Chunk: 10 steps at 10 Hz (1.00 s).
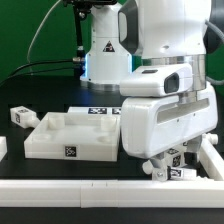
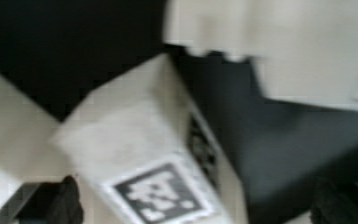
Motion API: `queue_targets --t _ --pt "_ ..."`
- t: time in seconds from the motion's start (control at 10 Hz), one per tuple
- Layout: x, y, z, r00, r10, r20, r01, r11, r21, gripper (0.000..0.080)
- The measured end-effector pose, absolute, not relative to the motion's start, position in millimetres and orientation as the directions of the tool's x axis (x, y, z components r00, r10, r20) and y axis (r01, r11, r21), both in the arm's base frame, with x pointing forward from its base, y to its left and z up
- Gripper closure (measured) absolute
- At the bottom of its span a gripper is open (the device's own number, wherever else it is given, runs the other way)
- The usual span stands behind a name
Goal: Assemble square table
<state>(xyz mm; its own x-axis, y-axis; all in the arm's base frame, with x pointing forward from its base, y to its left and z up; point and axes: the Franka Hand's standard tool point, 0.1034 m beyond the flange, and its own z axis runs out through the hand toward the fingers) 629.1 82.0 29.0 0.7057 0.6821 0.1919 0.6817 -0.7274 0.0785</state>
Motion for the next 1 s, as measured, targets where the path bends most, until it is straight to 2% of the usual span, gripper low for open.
queue_targets --t 0.1,0.8,1.0 --pt "628.3 78.5 30.7 0.735 0.655 0.177 0.658 -0.751 0.047 0.015" --pt "628.4 76.7 29.0 0.737 0.653 0.175 0.657 -0.753 0.046 0.015" --pt "631.0 72.6 28.5 0.734 0.652 0.189 0.654 -0.754 0.058 0.015"
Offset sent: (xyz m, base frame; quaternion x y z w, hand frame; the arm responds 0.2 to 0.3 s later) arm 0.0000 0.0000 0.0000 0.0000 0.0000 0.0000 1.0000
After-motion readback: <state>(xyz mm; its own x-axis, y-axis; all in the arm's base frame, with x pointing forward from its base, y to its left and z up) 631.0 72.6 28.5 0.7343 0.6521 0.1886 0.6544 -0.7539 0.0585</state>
